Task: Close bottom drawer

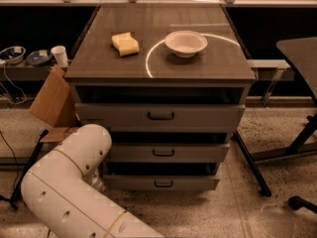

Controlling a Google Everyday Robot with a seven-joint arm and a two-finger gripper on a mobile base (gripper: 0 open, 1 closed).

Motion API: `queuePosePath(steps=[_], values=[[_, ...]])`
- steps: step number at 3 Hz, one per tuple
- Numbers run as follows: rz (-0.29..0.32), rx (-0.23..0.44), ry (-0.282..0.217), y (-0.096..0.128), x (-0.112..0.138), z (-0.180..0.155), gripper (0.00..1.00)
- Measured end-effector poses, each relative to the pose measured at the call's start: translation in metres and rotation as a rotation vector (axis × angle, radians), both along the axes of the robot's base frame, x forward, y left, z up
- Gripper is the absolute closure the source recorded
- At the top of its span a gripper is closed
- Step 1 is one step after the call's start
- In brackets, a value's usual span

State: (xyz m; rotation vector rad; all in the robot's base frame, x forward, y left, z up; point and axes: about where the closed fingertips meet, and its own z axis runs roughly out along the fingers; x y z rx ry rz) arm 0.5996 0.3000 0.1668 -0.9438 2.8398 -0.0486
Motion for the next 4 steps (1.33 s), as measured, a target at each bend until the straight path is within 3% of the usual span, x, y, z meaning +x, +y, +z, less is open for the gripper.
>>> queuePosePath(steps=[1, 2, 4], values=[[-0.008, -0.017, 0.006, -0.016, -0.002, -0.008, 1.0], [-0.052, 0.016, -0.01, -0.025, 0.004, -0.007, 1.0], [-0.183, 0.176, -0.076, -0.027, 0.033, 0.004, 1.0]])
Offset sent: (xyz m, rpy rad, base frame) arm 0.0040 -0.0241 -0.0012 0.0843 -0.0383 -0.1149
